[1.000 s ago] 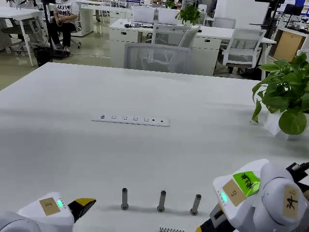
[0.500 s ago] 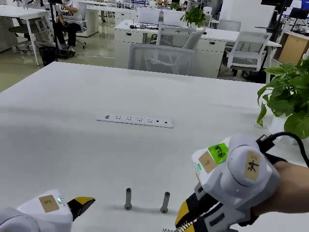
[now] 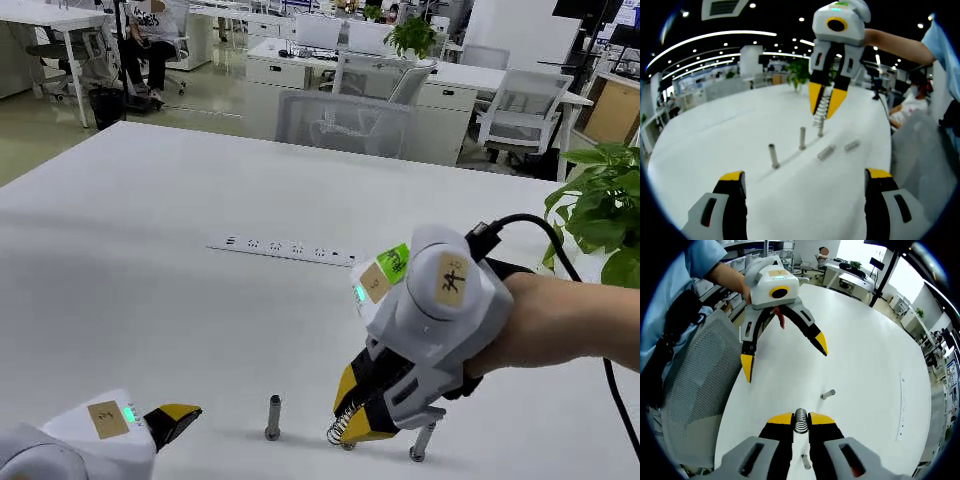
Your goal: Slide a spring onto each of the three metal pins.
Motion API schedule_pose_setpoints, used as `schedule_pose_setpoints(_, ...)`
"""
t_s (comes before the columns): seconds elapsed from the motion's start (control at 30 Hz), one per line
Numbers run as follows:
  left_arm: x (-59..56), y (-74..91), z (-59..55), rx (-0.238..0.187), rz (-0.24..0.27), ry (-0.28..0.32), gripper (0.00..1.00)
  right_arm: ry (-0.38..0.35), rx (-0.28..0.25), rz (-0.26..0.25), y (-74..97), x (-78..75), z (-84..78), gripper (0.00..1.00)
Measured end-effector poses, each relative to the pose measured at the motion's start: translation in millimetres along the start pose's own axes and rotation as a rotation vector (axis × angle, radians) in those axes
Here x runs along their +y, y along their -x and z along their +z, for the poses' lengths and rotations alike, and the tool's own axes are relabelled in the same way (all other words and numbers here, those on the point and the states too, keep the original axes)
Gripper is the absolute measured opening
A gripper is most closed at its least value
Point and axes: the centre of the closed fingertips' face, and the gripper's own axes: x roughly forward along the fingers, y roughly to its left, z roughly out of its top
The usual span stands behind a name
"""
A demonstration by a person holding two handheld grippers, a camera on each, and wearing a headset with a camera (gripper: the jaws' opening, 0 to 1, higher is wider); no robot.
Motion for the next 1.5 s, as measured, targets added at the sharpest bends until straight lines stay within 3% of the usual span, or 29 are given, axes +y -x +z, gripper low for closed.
schedule_pose_setpoints(0.27, -1.9, -2.1, -4.4, 0.016, -0.016, -0.001, 1.00, 0.091, 0.109, 0.009, -5.5, -24.4, -6.0, 0.12)
schedule_pose_setpoints(0.43, -2.5, -2.5, -4.3, 0.018, -0.012, -0.005, 1.00, 0.121, 0.118, 0.020, -9.9, -37.9, 2.7, 0.12)
schedule_pose_setpoints(0.53, -2.9, -2.7, -3.5, 0.013, -0.015, 0.002, 1.00, 0.189, 0.197, 0.024, -12.3, -46.2, -5.2, 0.12)
schedule_pose_setpoints(0.67, -3.9, -2.9, -5.9, 0.024, -0.021, -0.007, 1.00, 0.166, 0.168, 0.043, -17.8, -51.7, 2.2, 0.12)
schedule_pose_setpoints(1.07, -2.5, -1.6, -7.9, 0.023, -0.018, 0.007, 1.00, 0.210, 0.179, 0.084, -34.9, -58.3, 17.3, 0.12)
schedule_pose_setpoints(1.5, -2.2, -3.4, -7.9, 0.014, -0.018, 0.028, 1.00, 0.237, 0.196, 0.118, -45.8, -56.6, 17.5, 0.12)
